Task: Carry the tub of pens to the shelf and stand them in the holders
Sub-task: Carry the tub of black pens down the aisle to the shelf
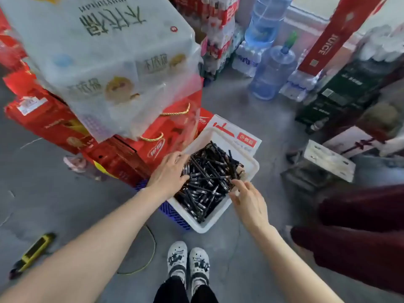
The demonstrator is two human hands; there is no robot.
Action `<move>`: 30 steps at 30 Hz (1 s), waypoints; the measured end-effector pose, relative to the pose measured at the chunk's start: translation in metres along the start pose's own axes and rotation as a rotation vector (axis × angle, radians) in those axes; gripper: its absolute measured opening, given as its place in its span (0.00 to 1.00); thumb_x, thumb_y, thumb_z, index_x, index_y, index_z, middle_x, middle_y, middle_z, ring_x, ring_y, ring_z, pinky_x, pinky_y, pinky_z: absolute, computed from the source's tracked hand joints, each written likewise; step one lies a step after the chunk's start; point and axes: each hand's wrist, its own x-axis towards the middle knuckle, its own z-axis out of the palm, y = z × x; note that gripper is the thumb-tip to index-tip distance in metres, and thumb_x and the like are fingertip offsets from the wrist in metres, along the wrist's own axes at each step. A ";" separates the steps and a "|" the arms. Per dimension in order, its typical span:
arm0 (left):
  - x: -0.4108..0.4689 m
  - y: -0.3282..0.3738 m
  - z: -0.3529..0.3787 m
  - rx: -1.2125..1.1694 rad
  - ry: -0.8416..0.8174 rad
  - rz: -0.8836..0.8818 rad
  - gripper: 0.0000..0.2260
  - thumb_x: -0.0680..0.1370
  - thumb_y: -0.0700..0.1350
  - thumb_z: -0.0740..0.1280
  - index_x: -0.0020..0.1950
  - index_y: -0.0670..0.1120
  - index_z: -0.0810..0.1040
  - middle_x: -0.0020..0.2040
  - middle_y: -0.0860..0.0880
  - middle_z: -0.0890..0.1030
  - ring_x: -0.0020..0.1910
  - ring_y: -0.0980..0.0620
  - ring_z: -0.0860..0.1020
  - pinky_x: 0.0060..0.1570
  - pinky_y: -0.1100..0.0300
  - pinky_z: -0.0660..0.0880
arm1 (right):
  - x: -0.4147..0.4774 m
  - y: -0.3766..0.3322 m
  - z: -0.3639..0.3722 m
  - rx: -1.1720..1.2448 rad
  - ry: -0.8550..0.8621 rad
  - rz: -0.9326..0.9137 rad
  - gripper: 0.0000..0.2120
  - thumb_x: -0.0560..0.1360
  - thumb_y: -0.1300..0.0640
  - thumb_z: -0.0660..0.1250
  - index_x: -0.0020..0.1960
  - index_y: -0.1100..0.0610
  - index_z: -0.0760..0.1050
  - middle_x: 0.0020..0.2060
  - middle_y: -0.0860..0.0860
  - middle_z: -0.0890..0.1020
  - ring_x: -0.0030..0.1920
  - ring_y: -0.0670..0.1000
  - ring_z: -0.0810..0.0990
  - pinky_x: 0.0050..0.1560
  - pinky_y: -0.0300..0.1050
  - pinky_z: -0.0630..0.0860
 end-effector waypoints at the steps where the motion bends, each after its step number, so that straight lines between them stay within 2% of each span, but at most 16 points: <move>1: 0.012 -0.003 0.009 0.016 -0.022 -0.010 0.29 0.79 0.51 0.66 0.76 0.50 0.59 0.74 0.48 0.61 0.73 0.47 0.59 0.70 0.48 0.65 | 0.004 0.004 0.010 -0.010 -0.033 0.055 0.18 0.79 0.52 0.64 0.68 0.48 0.71 0.57 0.54 0.76 0.55 0.60 0.78 0.48 0.51 0.74; 4: 0.042 -0.010 0.032 0.067 -0.082 -0.053 0.31 0.80 0.49 0.66 0.78 0.49 0.55 0.78 0.45 0.56 0.76 0.44 0.55 0.73 0.45 0.61 | 0.015 0.013 0.037 -0.038 -0.123 0.207 0.19 0.80 0.48 0.61 0.71 0.45 0.67 0.60 0.54 0.73 0.55 0.60 0.78 0.48 0.50 0.74; 8: 0.066 -0.014 0.057 0.059 -0.136 -0.118 0.33 0.81 0.48 0.65 0.80 0.51 0.49 0.80 0.45 0.46 0.78 0.42 0.47 0.75 0.45 0.54 | 0.024 0.021 0.066 -0.004 -0.172 0.278 0.22 0.81 0.43 0.59 0.74 0.45 0.63 0.58 0.54 0.73 0.52 0.60 0.79 0.44 0.48 0.71; 12: 0.078 -0.022 0.077 0.024 -0.173 -0.188 0.34 0.81 0.46 0.64 0.80 0.53 0.46 0.80 0.47 0.43 0.78 0.41 0.48 0.75 0.45 0.54 | 0.030 0.024 0.087 0.110 -0.203 0.327 0.23 0.80 0.45 0.62 0.74 0.48 0.63 0.60 0.55 0.72 0.52 0.62 0.78 0.48 0.49 0.72; 13: 0.080 -0.023 0.079 0.017 -0.160 -0.198 0.33 0.81 0.45 0.63 0.80 0.53 0.47 0.80 0.46 0.45 0.78 0.41 0.50 0.74 0.45 0.55 | 0.032 0.025 0.091 0.142 -0.199 0.338 0.23 0.80 0.46 0.63 0.73 0.49 0.64 0.60 0.55 0.72 0.53 0.61 0.78 0.51 0.49 0.72; 15: 0.085 -0.025 0.081 0.025 -0.092 -0.192 0.29 0.81 0.43 0.62 0.79 0.51 0.53 0.77 0.44 0.55 0.74 0.41 0.57 0.70 0.45 0.62 | 0.033 0.028 0.093 0.214 -0.182 0.376 0.22 0.80 0.49 0.64 0.72 0.50 0.66 0.60 0.55 0.72 0.57 0.59 0.76 0.54 0.47 0.69; 17: 0.086 -0.029 0.082 0.003 -0.046 -0.172 0.25 0.80 0.40 0.63 0.76 0.49 0.62 0.68 0.42 0.67 0.65 0.41 0.66 0.64 0.47 0.68 | 0.032 0.034 0.092 0.258 -0.166 0.414 0.20 0.79 0.53 0.65 0.71 0.49 0.68 0.59 0.54 0.73 0.59 0.57 0.75 0.53 0.44 0.66; 18: 0.081 -0.031 0.084 -0.046 -0.050 -0.173 0.24 0.80 0.39 0.62 0.75 0.50 0.65 0.64 0.43 0.70 0.62 0.42 0.68 0.61 0.48 0.69 | 0.028 0.037 0.089 0.255 -0.169 0.425 0.20 0.79 0.54 0.66 0.70 0.49 0.69 0.57 0.53 0.74 0.58 0.57 0.74 0.53 0.43 0.66; 20: 0.070 -0.033 0.090 -0.114 -0.056 -0.159 0.23 0.80 0.37 0.61 0.74 0.52 0.67 0.59 0.45 0.71 0.58 0.42 0.71 0.55 0.50 0.71 | 0.022 0.049 0.083 0.244 -0.159 0.423 0.21 0.78 0.56 0.67 0.70 0.48 0.69 0.53 0.51 0.72 0.54 0.55 0.74 0.54 0.44 0.67; 22: 0.042 -0.033 0.091 -0.162 -0.062 -0.167 0.25 0.79 0.34 0.60 0.74 0.52 0.68 0.57 0.47 0.70 0.54 0.44 0.71 0.48 0.54 0.68 | 0.009 0.053 0.072 0.207 -0.178 0.389 0.22 0.77 0.56 0.68 0.70 0.47 0.68 0.50 0.49 0.71 0.52 0.53 0.73 0.52 0.43 0.67; 24: 0.006 -0.030 0.086 -0.217 -0.073 -0.187 0.28 0.78 0.31 0.58 0.75 0.53 0.66 0.55 0.47 0.68 0.52 0.45 0.70 0.43 0.55 0.64 | -0.007 0.053 0.058 0.172 -0.191 0.340 0.25 0.76 0.57 0.69 0.70 0.46 0.67 0.51 0.50 0.73 0.55 0.56 0.75 0.54 0.45 0.68; 27: -0.052 -0.028 0.071 -0.276 -0.068 -0.268 0.30 0.77 0.31 0.59 0.75 0.55 0.66 0.53 0.48 0.68 0.48 0.46 0.71 0.40 0.52 0.67 | -0.031 0.044 0.034 0.143 -0.215 0.246 0.31 0.74 0.58 0.72 0.72 0.45 0.63 0.55 0.52 0.77 0.55 0.56 0.76 0.57 0.49 0.71; 30: -0.111 -0.029 0.054 -0.320 -0.051 -0.368 0.32 0.76 0.32 0.60 0.76 0.57 0.64 0.49 0.48 0.68 0.44 0.45 0.72 0.43 0.47 0.72 | -0.048 0.022 0.012 0.094 -0.273 0.148 0.33 0.73 0.57 0.73 0.72 0.45 0.60 0.49 0.52 0.78 0.48 0.54 0.75 0.51 0.47 0.72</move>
